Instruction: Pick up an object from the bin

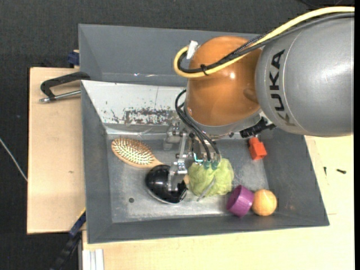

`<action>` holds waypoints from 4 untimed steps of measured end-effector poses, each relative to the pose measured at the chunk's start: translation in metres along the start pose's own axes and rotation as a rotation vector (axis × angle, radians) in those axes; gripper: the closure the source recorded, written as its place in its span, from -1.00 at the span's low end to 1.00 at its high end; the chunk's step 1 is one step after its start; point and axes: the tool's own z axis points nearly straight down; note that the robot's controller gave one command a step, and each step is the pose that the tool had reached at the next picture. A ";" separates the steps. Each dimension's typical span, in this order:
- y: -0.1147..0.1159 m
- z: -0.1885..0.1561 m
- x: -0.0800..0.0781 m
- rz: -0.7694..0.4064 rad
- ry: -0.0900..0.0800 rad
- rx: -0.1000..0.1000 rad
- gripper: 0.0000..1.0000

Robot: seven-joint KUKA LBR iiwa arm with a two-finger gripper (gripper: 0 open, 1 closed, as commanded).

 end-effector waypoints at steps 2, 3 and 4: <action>-0.004 0.029 -0.005 -0.094 -0.012 -0.001 -1.00; -0.020 0.086 -0.017 -0.357 -0.012 0.000 -1.00; 0.036 0.140 -0.038 -0.237 -0.011 0.001 1.00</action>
Offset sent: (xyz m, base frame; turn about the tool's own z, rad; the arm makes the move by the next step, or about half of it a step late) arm 0.0109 -0.0191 -0.1632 -0.4450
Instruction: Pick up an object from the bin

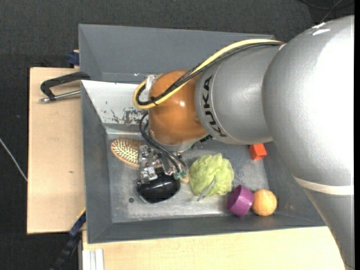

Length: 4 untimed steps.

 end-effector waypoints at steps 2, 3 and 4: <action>0.000 0.000 0.000 -0.002 -0.001 0.000 1.00; -0.006 -0.032 -0.002 -0.069 0.012 -0.001 1.00; 0.000 -0.070 -0.002 -0.072 -0.006 -0.002 1.00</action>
Offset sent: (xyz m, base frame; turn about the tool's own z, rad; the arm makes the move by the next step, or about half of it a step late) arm -0.0153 -0.0449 -0.0046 -0.0957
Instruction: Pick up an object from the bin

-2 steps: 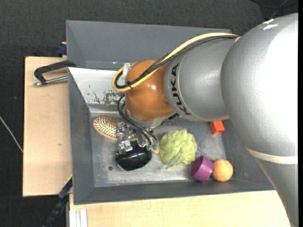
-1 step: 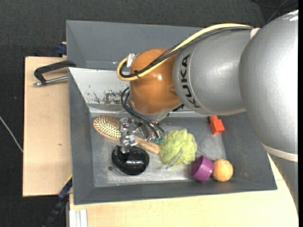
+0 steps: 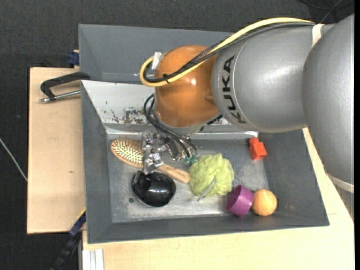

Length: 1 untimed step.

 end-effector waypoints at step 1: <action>0.021 0.016 -0.012 0.027 0.003 0.000 1.00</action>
Offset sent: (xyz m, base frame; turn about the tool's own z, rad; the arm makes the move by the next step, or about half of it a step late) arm -0.0198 0.0262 0.0918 0.0394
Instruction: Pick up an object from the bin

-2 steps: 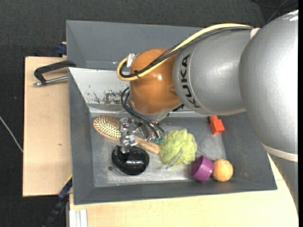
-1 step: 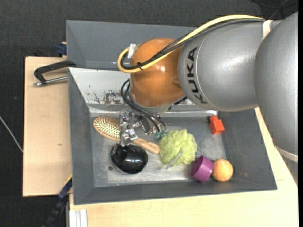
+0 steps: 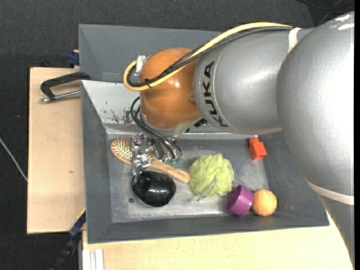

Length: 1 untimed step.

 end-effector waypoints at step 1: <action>0.009 -0.039 0.010 0.006 0.011 0.000 1.00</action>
Offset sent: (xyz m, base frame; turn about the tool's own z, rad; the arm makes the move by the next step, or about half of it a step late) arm 0.0127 0.0056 0.0657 0.0011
